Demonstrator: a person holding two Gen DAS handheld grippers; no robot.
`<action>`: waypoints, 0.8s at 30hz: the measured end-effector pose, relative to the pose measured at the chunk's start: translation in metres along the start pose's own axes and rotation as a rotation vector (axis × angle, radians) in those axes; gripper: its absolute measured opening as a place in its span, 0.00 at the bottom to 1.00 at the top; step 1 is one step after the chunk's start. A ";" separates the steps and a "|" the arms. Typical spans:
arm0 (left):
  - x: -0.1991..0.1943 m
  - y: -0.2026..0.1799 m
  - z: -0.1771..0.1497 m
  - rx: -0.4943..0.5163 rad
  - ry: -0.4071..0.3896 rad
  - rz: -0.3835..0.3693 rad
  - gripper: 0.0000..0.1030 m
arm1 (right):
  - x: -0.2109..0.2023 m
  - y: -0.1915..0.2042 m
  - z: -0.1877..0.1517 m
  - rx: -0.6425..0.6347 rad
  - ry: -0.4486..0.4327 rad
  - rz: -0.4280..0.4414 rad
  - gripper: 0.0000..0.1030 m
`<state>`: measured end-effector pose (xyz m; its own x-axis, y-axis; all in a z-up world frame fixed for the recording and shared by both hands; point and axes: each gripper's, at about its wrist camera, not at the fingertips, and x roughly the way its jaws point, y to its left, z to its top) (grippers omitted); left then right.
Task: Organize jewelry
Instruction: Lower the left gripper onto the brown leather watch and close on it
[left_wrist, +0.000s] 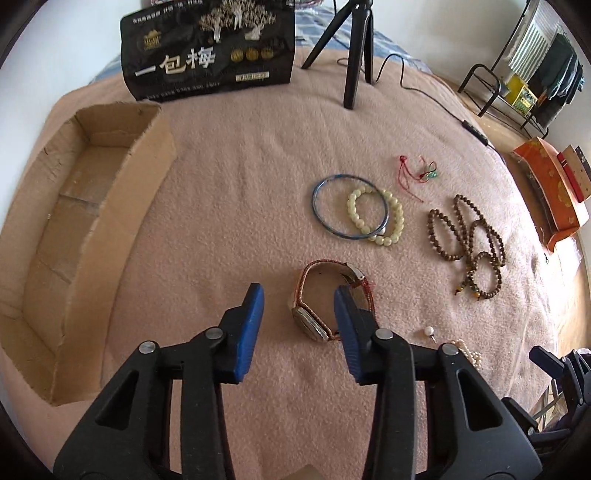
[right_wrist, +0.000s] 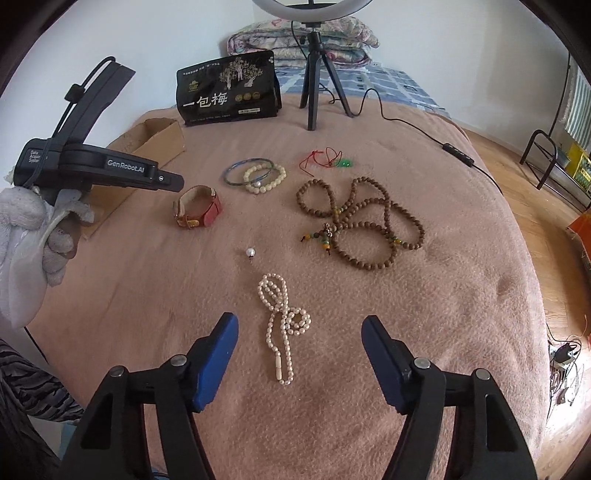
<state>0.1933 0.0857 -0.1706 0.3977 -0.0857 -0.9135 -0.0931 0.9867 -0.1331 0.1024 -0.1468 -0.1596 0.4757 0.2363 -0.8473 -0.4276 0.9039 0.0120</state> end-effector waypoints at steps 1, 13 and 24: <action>0.004 0.001 0.001 0.000 0.002 0.001 0.37 | 0.002 0.000 0.001 -0.001 0.004 0.014 0.66; 0.034 0.012 0.010 -0.047 0.081 -0.070 0.27 | 0.022 -0.004 0.009 0.025 0.061 0.073 0.61; 0.041 0.006 0.008 -0.018 0.082 -0.049 0.20 | 0.045 -0.005 0.011 0.012 0.111 0.084 0.51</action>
<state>0.2158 0.0897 -0.2057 0.3264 -0.1451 -0.9340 -0.0922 0.9786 -0.1842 0.1341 -0.1368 -0.1916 0.3500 0.2710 -0.8967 -0.4527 0.8870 0.0913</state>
